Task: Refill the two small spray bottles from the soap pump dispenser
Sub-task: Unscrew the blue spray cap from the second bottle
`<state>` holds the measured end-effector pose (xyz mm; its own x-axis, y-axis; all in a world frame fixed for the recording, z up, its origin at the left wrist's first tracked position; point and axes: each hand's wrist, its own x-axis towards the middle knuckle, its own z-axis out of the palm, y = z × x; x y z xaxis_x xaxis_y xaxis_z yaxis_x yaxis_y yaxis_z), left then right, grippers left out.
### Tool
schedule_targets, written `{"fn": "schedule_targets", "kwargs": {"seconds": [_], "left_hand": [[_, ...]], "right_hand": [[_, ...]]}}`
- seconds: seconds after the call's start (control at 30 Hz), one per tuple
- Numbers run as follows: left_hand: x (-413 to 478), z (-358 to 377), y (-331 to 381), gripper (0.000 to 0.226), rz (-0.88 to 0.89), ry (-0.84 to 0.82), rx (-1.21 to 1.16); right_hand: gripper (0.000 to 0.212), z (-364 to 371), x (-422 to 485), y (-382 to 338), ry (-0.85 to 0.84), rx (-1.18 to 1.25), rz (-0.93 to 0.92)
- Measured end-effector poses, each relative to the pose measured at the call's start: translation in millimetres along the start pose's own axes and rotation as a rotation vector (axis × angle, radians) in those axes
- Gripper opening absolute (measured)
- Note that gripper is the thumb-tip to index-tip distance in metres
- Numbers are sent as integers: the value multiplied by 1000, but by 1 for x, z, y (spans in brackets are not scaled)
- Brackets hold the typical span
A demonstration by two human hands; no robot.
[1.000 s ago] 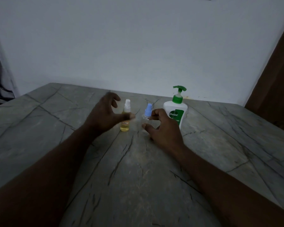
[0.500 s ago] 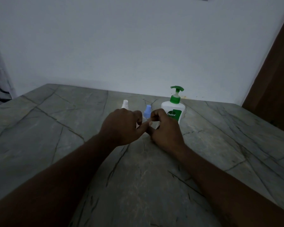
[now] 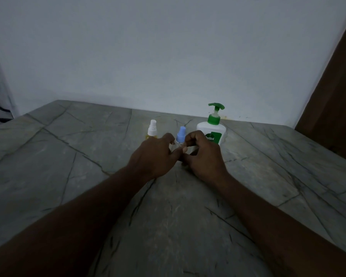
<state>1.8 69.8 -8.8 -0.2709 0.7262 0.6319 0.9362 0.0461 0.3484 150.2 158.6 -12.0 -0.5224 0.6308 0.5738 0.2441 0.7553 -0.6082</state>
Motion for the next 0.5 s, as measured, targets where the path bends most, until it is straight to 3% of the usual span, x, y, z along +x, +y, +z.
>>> {"fn": "schedule_targets", "kwargs": {"seconds": [0.17, 0.4, 0.5], "left_hand": [[-2, 0, 2, 50, -71, -67, -86], [0, 1, 6, 47, -55, -93, -104], [-2, 0, 10, 48, -8, -89, -96]], "right_hand": [[43, -8, -1, 1, -104, 7, -33], [10, -2, 3, -3, 170, 98, 12], [25, 0, 2, -8, 189, 57, 36]]}}
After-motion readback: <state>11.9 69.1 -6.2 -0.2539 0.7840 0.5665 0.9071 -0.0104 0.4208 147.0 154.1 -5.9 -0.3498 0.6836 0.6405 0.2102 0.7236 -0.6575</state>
